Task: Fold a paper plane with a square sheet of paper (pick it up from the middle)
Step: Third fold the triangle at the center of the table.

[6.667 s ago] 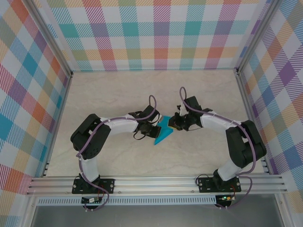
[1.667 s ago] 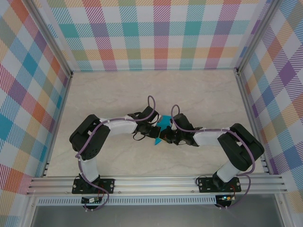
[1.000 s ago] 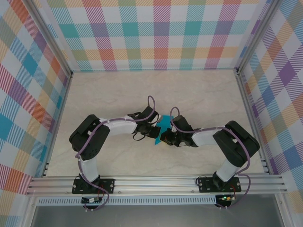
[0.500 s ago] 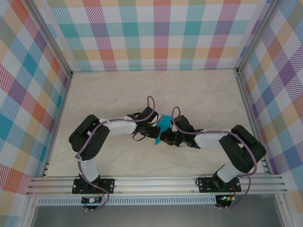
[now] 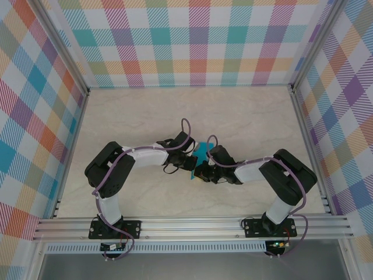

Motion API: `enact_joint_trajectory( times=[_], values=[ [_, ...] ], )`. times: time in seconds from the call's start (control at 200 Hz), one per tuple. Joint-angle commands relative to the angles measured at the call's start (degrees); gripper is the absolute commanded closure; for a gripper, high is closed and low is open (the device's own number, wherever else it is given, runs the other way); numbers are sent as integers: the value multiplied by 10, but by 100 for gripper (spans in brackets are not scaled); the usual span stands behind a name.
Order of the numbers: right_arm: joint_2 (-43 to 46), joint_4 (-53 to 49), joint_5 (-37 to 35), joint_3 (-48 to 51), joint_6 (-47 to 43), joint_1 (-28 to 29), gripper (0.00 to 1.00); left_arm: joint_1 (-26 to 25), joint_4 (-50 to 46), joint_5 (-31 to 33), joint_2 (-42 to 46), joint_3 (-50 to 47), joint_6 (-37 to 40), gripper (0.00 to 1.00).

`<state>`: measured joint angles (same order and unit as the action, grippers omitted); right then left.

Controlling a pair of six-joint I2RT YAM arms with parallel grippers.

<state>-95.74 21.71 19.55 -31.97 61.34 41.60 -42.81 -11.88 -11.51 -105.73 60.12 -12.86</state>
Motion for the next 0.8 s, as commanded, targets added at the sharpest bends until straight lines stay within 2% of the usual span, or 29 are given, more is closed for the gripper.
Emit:
enact_joint_trajectory(
  times=[0.0, 0.27, 0.465, 0.795],
  values=[
    [-12, -12, -13, 5, 3, 6, 90, 4, -48, 12, -25, -23, -8, 100],
    [50, -44, -11, -5, -7, 13, 89, 4, -47, 16, -23, -24, -7, 100],
    [13, 13, 8, -7, 14, 26, 89, 4, -51, 14, -25, -19, -5, 100],
    [-24, -40, -13, -20, 3, 35, 90, 4, -53, 12, -20, -24, -5, 100]
  ],
)
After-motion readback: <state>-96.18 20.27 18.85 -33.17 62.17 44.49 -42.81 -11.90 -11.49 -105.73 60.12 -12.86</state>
